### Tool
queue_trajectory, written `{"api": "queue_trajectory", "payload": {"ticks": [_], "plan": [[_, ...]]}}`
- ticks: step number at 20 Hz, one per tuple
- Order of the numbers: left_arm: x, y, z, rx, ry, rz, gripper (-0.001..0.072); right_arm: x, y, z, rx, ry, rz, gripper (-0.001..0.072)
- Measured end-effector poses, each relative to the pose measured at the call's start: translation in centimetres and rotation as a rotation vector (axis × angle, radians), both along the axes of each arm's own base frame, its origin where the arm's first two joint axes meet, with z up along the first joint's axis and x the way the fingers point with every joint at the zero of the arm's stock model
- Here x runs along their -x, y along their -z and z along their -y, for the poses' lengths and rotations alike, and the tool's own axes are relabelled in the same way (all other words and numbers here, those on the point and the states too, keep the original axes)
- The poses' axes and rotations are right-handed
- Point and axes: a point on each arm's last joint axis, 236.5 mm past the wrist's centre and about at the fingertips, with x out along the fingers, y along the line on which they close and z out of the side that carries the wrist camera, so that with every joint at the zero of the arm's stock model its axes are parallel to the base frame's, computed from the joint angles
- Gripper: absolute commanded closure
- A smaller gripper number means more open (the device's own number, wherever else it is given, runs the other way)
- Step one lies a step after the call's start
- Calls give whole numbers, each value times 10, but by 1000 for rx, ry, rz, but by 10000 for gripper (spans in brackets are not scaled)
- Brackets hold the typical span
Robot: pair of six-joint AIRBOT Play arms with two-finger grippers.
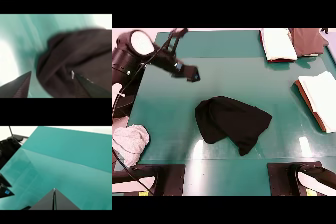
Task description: Fold the shirts.
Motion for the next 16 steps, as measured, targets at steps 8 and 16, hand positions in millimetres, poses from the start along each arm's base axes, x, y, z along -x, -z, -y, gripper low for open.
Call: {"api": "queue_trajectory", "payload": {"ticks": [8, 16], "plan": [[61, 133, -6, 22, -78, -313, 107, 1, 3, 0, 7, -5, -12, 689], [51, 152, -1, 56, -138, -265, 671, 5, 80, 22, 38, 35, -220, 689]]}}
